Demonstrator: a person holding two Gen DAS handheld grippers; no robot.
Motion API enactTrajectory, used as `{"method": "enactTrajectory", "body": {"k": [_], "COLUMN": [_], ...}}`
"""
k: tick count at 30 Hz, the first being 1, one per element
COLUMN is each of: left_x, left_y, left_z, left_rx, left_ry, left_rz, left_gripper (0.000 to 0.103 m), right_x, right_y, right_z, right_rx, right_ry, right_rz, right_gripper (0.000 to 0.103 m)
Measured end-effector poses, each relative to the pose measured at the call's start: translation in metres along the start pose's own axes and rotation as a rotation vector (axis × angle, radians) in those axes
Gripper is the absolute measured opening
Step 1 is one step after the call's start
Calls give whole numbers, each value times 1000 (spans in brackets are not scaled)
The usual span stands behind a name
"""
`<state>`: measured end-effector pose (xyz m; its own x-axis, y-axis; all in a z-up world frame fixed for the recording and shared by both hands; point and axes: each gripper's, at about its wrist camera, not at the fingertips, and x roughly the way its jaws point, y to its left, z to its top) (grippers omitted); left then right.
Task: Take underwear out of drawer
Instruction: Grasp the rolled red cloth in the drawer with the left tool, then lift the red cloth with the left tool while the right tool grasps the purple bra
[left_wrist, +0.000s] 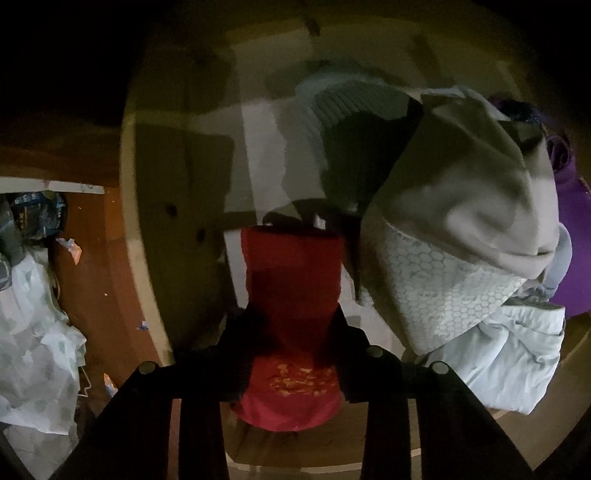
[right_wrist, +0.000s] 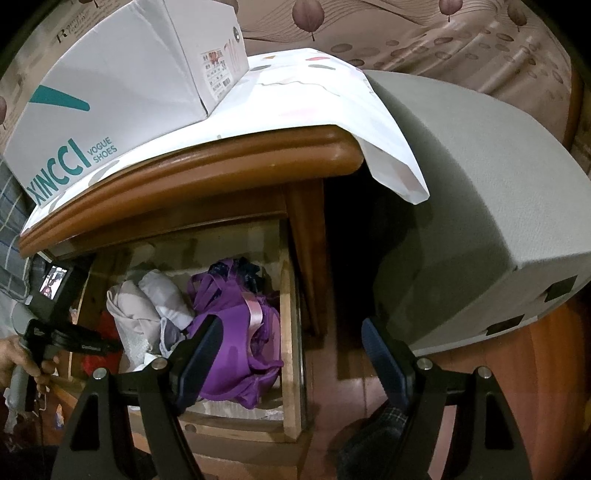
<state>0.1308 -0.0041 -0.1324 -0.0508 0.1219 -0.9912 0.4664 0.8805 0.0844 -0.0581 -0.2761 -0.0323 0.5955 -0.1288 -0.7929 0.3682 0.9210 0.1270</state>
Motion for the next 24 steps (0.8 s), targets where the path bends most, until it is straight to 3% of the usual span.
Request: {"method": "enactTrajectory", "body": {"k": [14,24], "left_x": [-35,-69], "left_y": [11,19], "left_z": [-20,-50], "left_rx": [-38,-132], "left_ry": [-110,-276], "left_rz": [-65,-95], "left_gripper": [27,27], "right_x": [5,13], "right_y": [7,33], "right_z": [0,-9], "right_rx": [-41,-166], "right_ry": [19,44], "right_rz": [-13,34], "right_gripper": [79,79]}}
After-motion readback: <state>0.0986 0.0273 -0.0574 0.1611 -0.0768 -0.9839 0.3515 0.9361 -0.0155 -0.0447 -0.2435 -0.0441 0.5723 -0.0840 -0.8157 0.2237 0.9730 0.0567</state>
